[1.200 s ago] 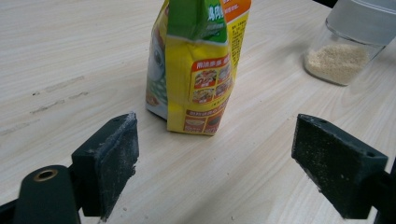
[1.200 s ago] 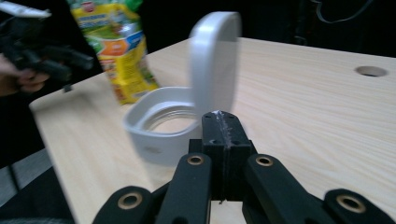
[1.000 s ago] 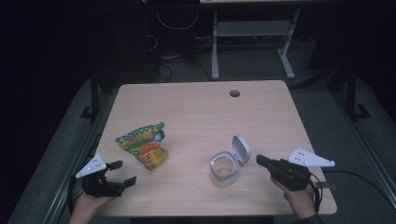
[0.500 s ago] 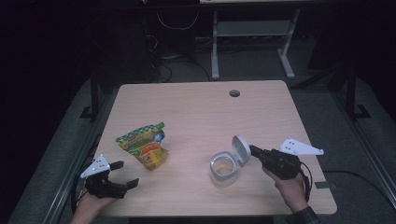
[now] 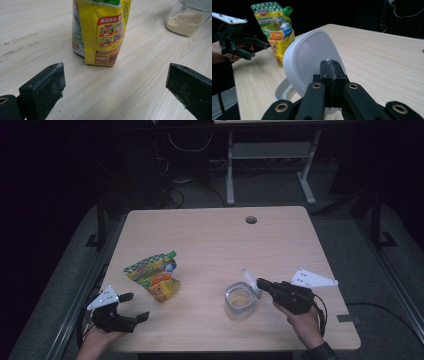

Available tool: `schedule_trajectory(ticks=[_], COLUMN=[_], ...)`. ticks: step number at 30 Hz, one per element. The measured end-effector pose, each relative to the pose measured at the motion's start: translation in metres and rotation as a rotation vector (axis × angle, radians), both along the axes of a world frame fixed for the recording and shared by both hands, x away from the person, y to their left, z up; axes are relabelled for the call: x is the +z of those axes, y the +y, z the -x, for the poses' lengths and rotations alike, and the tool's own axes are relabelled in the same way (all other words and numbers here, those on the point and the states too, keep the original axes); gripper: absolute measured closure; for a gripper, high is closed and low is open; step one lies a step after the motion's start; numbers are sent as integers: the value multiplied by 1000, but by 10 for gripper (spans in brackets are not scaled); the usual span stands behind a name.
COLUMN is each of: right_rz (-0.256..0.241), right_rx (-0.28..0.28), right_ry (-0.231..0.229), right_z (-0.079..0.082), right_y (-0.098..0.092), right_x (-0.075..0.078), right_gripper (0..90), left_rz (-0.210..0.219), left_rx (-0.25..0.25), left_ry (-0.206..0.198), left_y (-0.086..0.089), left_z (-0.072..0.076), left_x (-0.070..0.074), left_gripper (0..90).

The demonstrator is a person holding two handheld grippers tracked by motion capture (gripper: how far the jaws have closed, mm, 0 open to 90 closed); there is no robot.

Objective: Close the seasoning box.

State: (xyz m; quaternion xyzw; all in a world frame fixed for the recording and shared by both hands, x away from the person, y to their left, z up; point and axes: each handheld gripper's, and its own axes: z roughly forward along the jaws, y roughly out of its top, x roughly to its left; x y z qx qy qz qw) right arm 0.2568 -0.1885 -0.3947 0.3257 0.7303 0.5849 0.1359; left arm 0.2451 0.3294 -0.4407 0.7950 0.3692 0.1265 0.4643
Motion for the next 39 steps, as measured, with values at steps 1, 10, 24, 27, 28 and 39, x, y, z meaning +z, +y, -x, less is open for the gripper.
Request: schedule_trajectory(ticks=[1, 10, 24, 27, 28, 39], right_rz=[4, 13, 45, 54, 58, 118], right_rx=[6, 16, -89, -111, -119, -203], right_ry=[-1, -1, 20, 28, 33, 81], right_z=[0, 2, -2, 0, 0, 9], right_y=[2, 5, -27, -36, -39, -71], right_x=[0, -1, -13, -16, -18, -40], right_gripper=[897, 897, 831, 774, 756, 492], left_rz=[-2, 2, 4, 2, 3, -19], left_rx=[0, -3, -3, -2, -1, 17], left_ry=[0, 1, 6, 7, 6, 16], left_y=[0, 0, 0, 0, 0, 2], left_z=[0, 0, 0, 0, 0, -1], left_x=[0, 0, -1, -2, -2, -5], left_gripper=[21, 21, 21, 21, 25, 55])
